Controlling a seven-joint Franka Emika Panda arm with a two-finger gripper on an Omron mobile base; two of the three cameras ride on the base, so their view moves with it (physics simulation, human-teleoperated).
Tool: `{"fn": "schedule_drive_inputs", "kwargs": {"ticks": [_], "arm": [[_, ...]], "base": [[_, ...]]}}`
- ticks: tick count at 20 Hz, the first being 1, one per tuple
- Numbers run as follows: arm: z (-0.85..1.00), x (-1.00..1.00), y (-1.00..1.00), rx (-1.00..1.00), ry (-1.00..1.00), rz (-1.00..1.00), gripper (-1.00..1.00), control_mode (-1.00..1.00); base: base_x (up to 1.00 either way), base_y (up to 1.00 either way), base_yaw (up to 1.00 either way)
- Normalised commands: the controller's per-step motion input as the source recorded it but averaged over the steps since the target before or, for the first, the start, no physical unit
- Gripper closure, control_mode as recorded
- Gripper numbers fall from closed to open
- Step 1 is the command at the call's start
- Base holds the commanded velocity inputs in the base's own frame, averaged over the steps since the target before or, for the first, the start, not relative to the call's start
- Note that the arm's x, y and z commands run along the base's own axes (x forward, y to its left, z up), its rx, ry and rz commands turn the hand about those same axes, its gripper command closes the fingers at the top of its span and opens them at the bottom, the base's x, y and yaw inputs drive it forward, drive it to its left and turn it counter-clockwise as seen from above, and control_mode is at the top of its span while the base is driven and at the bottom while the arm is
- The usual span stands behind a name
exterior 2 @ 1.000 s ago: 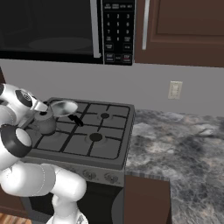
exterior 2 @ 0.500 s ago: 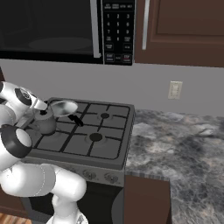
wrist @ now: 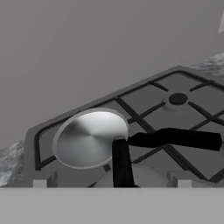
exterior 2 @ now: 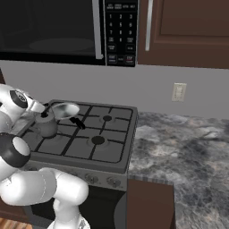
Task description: Pick the kettle from the counter and place it on a stove burner. Then turn the burner on.
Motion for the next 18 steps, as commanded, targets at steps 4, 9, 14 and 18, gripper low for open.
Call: {"fn": "schedule_drive_inputs", "kwargs": {"ticks": [4, 9, 14, 18], "arm": [[0.20, -0.42, 0.21, 0.00, -0.07, 0.01, -1.00, -1.00], [0.12, -0.65, 0.38, -0.03, -0.06, 0.05, -1.00, -1.00], [0.05, -0.76, 0.47, -0.06, -0.11, 0.06, -1.00, -1.00], [0.00, -0.76, 0.42, -0.06, -0.19, 0.07, -1.00, -1.00]], "base": [[0.00, 0.00, 0.00], [0.00, 0.00, 0.00], [0.00, 0.00, 0.00], [0.00, 0.00, 0.00]]}}
